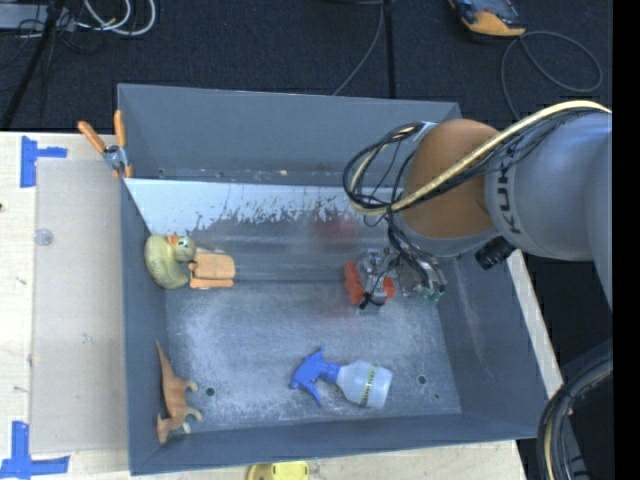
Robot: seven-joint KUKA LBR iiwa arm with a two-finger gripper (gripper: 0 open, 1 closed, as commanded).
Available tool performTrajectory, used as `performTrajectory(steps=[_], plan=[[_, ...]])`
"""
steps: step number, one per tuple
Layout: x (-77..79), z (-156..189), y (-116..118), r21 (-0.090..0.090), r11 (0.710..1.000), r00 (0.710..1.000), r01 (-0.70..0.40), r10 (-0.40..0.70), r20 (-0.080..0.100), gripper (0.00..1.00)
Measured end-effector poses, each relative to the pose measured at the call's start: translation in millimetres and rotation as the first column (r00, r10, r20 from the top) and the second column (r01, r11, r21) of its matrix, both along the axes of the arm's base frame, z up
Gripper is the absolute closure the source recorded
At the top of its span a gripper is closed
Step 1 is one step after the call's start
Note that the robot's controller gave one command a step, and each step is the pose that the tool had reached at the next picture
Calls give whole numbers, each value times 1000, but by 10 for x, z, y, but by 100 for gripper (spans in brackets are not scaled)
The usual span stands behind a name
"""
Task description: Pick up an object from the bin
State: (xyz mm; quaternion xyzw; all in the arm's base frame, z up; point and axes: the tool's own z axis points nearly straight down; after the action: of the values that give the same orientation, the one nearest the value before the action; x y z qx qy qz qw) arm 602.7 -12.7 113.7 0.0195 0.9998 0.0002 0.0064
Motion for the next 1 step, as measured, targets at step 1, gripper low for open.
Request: performTrajectory(steps=[1], plan=[[-4, 468, 4, -1, 1000, 1000, -23, 23, -6, 100]])
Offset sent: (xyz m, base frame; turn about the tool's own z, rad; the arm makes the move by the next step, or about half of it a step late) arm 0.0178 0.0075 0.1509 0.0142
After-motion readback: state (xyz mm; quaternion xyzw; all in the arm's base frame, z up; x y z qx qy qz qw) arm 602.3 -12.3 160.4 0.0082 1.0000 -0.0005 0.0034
